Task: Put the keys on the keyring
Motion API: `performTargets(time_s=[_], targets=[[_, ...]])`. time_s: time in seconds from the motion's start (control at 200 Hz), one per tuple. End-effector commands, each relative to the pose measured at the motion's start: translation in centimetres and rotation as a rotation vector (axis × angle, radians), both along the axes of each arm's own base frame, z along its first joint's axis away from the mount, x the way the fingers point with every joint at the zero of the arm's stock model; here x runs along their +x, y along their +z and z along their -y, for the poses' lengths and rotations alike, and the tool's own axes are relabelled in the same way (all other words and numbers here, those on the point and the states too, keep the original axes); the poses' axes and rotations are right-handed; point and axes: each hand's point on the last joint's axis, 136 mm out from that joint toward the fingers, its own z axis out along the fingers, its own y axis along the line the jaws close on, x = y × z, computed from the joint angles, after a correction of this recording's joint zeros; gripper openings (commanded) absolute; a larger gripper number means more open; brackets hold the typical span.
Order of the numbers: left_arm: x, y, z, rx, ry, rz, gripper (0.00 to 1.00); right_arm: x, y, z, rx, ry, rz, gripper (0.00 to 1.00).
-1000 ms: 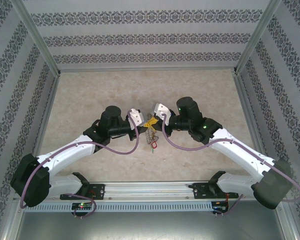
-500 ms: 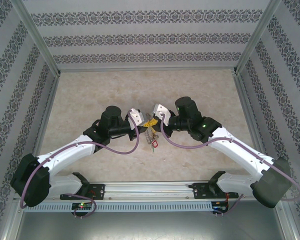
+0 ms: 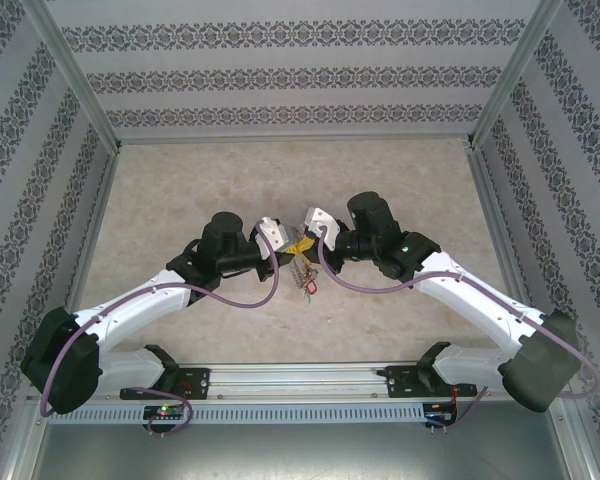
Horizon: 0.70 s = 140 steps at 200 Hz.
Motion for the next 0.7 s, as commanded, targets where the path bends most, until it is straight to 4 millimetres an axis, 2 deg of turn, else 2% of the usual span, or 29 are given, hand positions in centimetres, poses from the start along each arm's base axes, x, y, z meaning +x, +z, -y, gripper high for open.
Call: performTargets(time_s=[0.0, 0.694], targets=[[-0.05, 4.78, 0.59, -0.101, -0.013, 0.115, 0.00, -0.52, -0.39, -0.17, -0.018, 0.024, -0.033, 0.08], [-0.07, 4.92, 0.56, -0.104, -0.011, 0.117, 0.00, -0.39, -0.97, -0.15, -0.040, 0.026, -0.048, 0.11]])
